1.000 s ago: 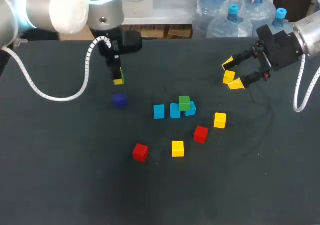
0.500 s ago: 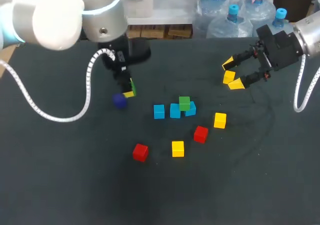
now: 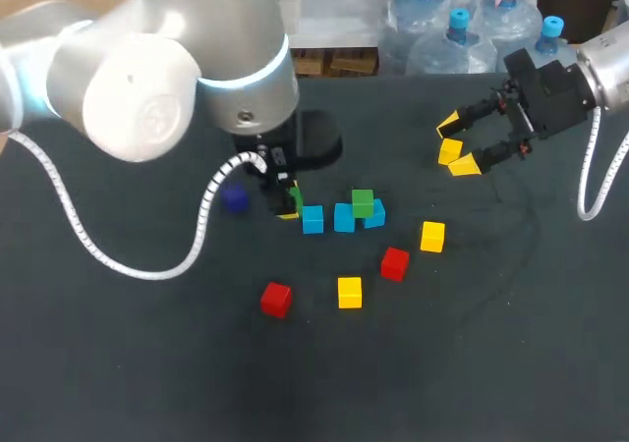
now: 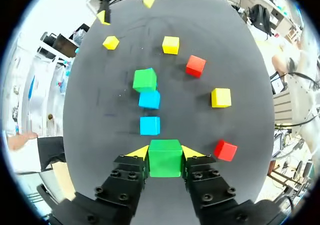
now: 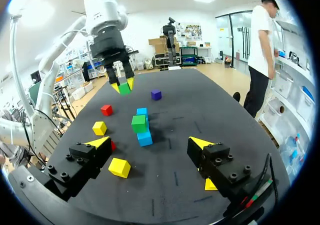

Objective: Place the blue cubes, place green cubes on the blue cubes, place the yellow cubes on the green cubes, then place the red cubes on the yellow cubes, and place purple cube on the red cubes.

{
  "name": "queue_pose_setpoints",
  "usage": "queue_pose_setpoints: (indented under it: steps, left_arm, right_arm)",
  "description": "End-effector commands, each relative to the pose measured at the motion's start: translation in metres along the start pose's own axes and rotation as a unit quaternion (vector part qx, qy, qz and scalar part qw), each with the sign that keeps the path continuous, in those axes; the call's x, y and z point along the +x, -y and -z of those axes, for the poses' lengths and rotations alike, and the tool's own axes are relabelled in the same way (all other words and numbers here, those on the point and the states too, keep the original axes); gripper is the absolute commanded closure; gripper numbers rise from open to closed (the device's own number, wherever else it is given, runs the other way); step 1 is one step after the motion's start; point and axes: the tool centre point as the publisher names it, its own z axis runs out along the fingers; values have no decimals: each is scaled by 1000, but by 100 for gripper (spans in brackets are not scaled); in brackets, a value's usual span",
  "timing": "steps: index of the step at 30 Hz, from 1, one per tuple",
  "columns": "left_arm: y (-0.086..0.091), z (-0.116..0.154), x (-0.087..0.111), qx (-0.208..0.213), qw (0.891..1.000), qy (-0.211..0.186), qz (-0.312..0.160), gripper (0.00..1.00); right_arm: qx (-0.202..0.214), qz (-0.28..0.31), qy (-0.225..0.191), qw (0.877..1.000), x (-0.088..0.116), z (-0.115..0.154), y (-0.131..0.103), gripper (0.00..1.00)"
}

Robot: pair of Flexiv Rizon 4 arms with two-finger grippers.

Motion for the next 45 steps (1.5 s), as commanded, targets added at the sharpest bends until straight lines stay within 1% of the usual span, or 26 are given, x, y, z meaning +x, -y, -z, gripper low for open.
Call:
queue_pose_setpoints:
  steps: [1,6,10,14,15,17,20,37,38,40,42,45]
  left_arm:
    - [-9,-7,-13,9,1000,-6,-4,100]
    - [-14,-10,-20,19,1000,-10,-16,100]
    - [-18,-13,-24,38,999,-18,-22,100]
    - [-21,-14,-26,36,999,-14,-25,100]
    - [-22,-14,-26,35,999,-4,-24,100]
    - [-23,-15,-26,41,998,34,-27,100]
    - [-24,-15,-27,38,996,70,-41,100]
    - [-24,-15,-27,38,996,70,-41,100]
    - [-25,-12,-21,37,997,62,-33,100]
    - [-27,-7,-17,40,997,54,-24,100]
    - [-29,-5,-19,40,998,43,-22,100]
    - [-34,-6,-25,38,998,44,-29,100]
  right_arm:
    - [0,1,0,1000,0,0,0,0]
    - [0,1,0,1000,0,0,0,0]
    - [0,1,0,1000,0,0,0,0]
    - [0,1,0,1000,0,0,0,0]
    - [0,1,0,1000,0,0,0,0]
    - [0,1,0,1000,0,0,0,0]
    - [0,1,0,1000,0,0,0,0]
    - [0,1,0,1000,0,0,0,0]
    - [0,1,0,1000,0,0,0,0]
    - [0,1,0,1000,0,0,0,0]
    - [0,1,0,1000,0,0,0,0]
    - [0,1,0,1000,0,0,0,0]
